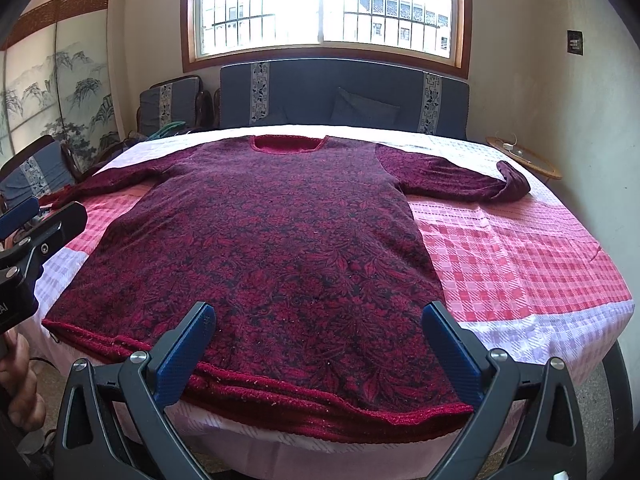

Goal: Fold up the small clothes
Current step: 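Move both grippers toward the sweater hem and sleeve cuffs, then grasp the sweater sleeve cuff with the right gripper and lift it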

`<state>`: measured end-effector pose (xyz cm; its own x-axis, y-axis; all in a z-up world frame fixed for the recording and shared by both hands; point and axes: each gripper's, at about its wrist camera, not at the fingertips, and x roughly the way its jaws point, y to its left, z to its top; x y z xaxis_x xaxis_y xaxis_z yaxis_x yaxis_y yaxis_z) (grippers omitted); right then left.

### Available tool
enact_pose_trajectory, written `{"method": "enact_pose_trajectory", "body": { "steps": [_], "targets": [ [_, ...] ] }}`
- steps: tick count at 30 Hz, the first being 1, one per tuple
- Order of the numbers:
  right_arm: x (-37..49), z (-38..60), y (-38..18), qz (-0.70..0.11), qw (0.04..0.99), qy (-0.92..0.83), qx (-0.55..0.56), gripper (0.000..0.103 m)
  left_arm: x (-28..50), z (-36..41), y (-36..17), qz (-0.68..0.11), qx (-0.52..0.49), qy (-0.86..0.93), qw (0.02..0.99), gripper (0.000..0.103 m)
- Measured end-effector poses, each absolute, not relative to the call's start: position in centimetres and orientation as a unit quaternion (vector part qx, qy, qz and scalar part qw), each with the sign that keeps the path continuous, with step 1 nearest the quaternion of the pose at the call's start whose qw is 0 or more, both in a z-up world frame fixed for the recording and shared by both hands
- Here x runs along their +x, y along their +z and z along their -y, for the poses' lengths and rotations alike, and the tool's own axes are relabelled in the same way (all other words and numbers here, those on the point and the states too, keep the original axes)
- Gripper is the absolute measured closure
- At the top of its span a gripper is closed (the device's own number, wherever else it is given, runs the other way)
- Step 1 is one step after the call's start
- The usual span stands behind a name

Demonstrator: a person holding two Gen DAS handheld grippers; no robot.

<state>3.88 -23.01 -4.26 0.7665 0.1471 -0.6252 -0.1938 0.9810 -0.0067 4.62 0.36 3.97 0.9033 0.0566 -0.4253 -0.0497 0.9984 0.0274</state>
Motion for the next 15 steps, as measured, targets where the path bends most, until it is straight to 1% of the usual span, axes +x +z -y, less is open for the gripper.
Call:
{"method": "enact_pose_trajectory", "body": {
  "steps": [9,15],
  "targets": [
    [8.8,24.3,-3.2,-0.332,0.939,0.091,-0.027,0.001,9.7,1.0,4.7,-0.221,0.016,0.030,0.975,0.000],
    [13.1,26.2,-3.4,-0.341,0.936,0.083,-0.021,0.001,13.4,2.4,4.0,-0.227,0.024,0.031,0.973,0.000]
  ]
}}
